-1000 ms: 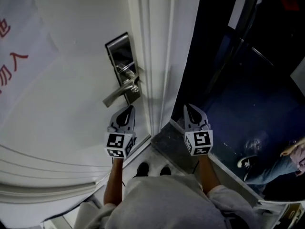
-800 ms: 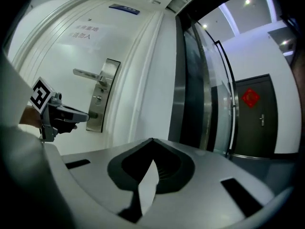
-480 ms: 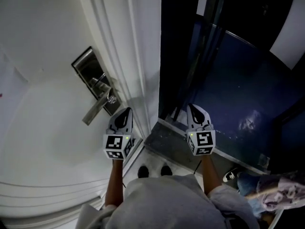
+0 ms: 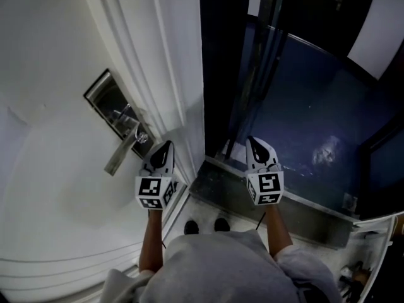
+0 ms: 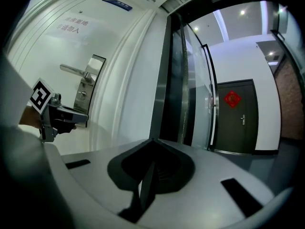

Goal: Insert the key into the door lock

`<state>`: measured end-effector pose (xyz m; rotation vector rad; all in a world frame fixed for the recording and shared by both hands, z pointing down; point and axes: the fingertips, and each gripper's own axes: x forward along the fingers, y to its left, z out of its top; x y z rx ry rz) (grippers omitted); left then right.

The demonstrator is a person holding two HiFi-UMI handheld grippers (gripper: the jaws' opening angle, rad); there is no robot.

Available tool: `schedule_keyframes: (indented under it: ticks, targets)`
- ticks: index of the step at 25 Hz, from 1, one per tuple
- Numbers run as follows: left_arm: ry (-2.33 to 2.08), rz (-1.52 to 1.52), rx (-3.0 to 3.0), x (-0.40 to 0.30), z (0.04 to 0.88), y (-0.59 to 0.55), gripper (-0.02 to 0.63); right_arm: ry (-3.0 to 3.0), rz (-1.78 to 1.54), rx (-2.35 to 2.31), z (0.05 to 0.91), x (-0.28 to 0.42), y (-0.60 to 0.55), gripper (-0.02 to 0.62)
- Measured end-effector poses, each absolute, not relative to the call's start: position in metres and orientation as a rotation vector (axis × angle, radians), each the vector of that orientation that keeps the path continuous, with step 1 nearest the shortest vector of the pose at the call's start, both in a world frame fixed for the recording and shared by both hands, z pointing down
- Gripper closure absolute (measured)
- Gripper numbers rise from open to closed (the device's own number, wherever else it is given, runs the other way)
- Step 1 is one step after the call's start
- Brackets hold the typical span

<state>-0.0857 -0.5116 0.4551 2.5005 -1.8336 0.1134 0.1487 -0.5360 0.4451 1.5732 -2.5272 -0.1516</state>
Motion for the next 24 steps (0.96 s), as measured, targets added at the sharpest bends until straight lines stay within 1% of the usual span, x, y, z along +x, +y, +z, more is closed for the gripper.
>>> schedule_keyframes:
  ticks: [24]
  targets:
    - [-1.817, 0.119, 2.511, -0.086, 0.457, -0.519, 0.589, -2.538, -0.207, 1.533, 0.440, 0.131, -0.547, 0.574]
